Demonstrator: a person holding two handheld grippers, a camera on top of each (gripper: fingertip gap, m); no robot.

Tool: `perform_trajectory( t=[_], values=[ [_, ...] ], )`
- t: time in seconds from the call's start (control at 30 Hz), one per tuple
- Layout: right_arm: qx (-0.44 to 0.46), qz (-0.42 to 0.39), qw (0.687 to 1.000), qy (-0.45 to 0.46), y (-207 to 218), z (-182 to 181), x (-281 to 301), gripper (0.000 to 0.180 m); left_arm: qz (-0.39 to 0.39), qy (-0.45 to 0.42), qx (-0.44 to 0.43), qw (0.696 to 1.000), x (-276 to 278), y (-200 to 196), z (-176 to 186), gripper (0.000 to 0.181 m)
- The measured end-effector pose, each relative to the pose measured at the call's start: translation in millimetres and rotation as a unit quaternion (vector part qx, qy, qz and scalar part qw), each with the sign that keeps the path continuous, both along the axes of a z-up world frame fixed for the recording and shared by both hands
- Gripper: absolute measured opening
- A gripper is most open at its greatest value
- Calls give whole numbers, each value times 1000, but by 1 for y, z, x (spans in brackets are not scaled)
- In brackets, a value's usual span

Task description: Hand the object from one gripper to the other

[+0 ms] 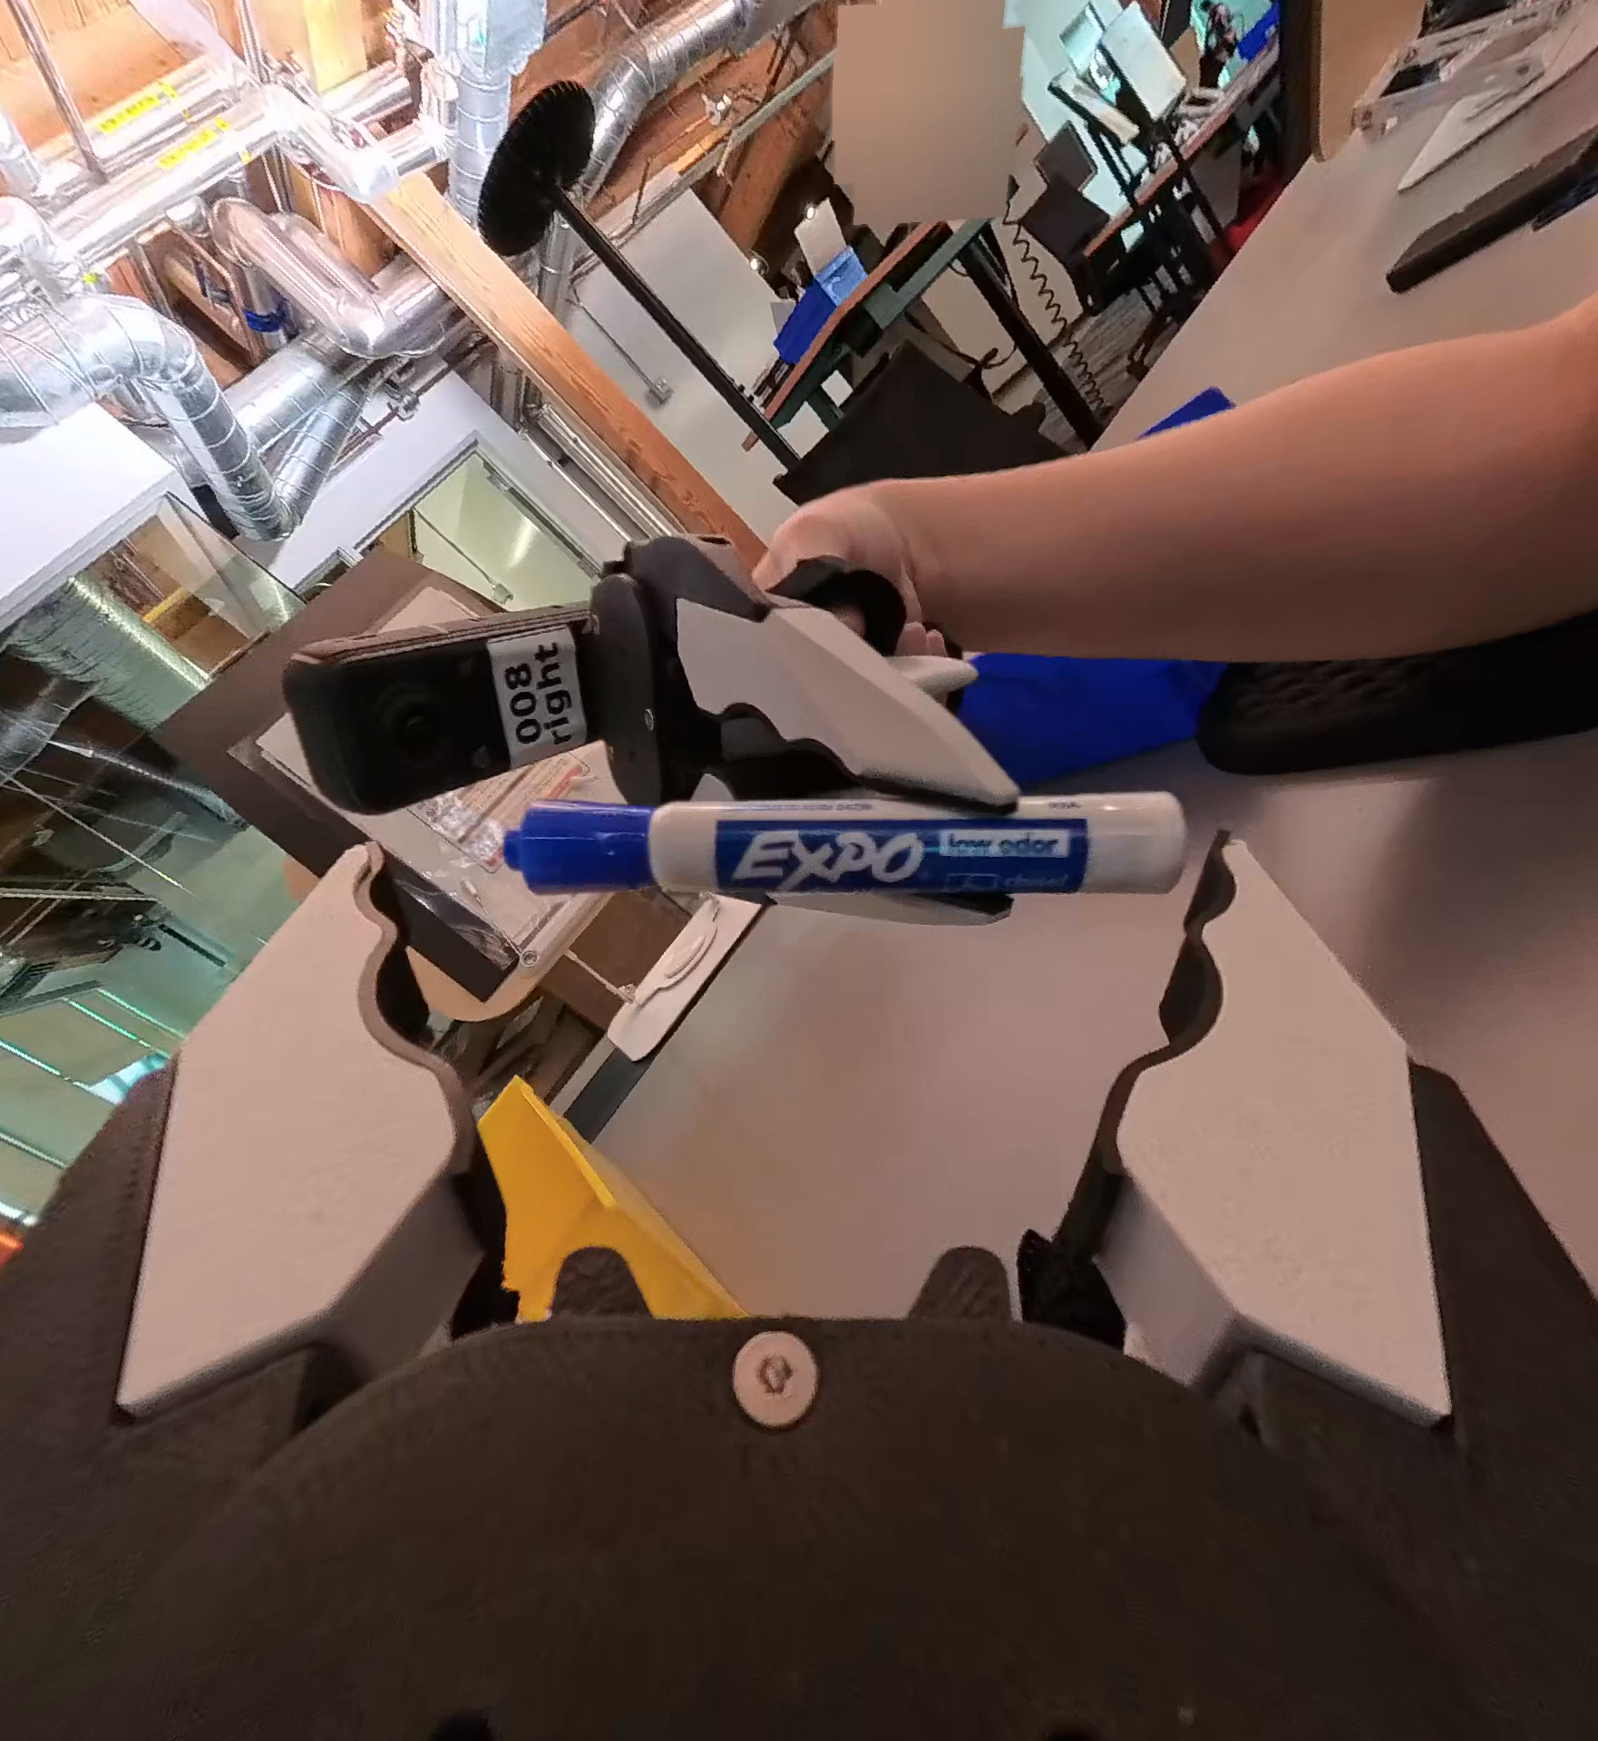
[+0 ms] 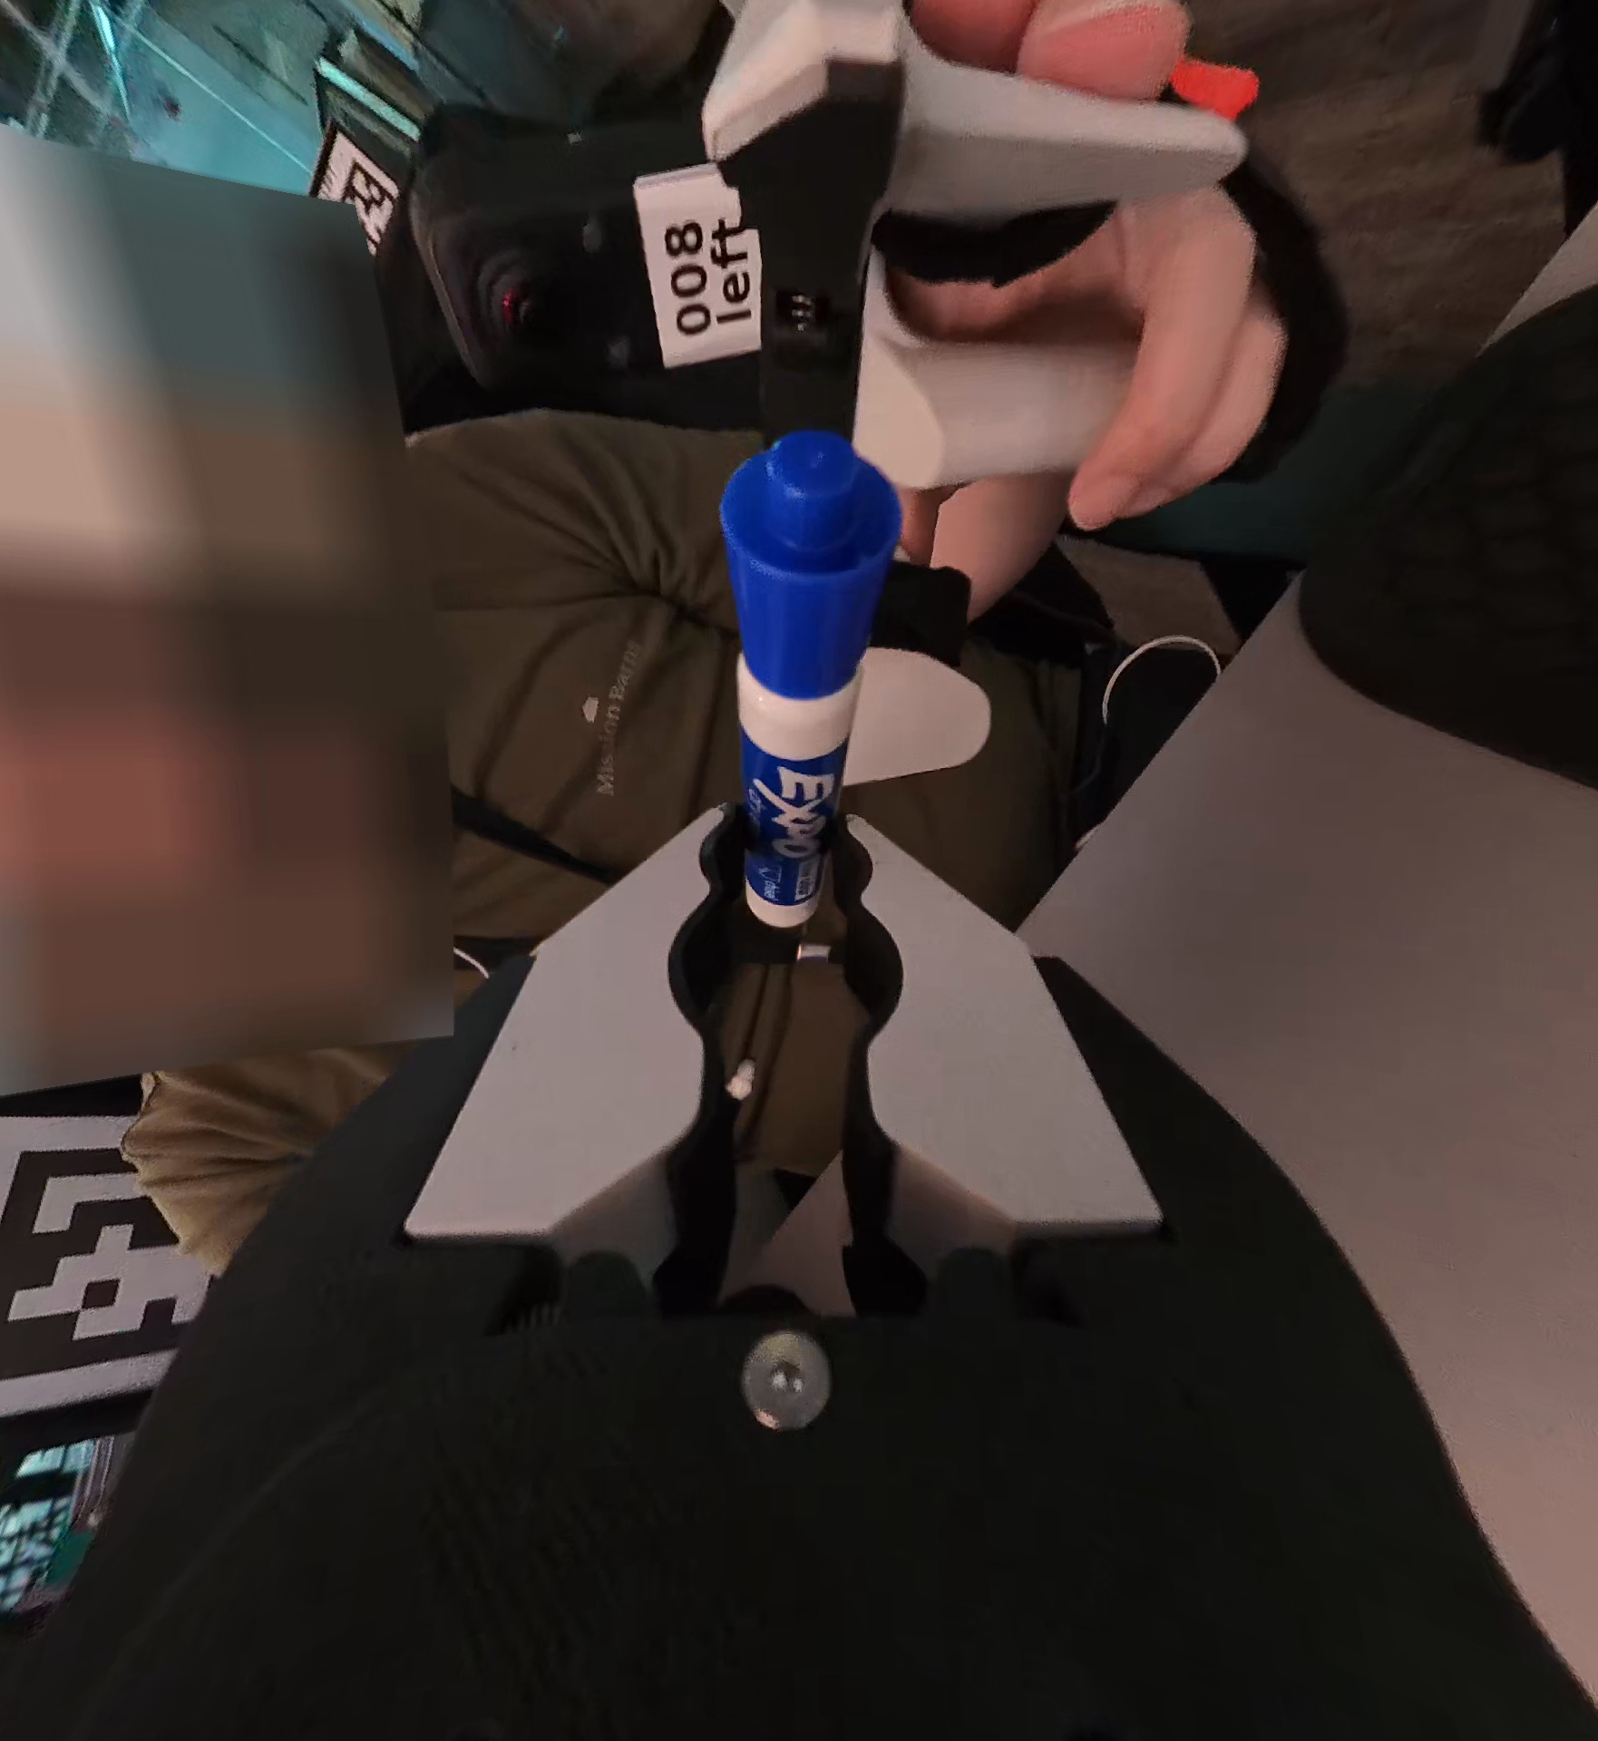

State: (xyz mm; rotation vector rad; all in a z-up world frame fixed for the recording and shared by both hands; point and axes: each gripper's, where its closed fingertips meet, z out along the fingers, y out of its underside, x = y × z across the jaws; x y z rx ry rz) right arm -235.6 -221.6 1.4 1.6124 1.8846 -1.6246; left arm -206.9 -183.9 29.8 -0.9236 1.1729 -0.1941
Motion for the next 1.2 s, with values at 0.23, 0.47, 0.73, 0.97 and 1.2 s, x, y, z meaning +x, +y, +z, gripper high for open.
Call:
perform_trajectory(
  t=[0.23, 0.47, 0.73, 0.97, 1.2],
  values=[
    [14, 11, 1000, -1, -6, -2, -1, 17, 10, 37, 29, 999, 5, -1, -9, 142],
    [76, -32, 992, 91, 10, 12, -13, 51, 109, 6, 123, 986, -17, 12, 23, 142],
    [240, -283, 857, 357, 96, 92, -45, 77, 386, -49, 272, 880, -101, 42, 75, 142],
    [550, -351, 628, 423, 120, 113, -49, 80, 506, -29, 312, 804, -131, 56, 72, 142],
    [644, -254, 613, 380, 87, 72, -88, 46, 476, -47, 292, 828, -114, 59, 69, 142]
  ],
)
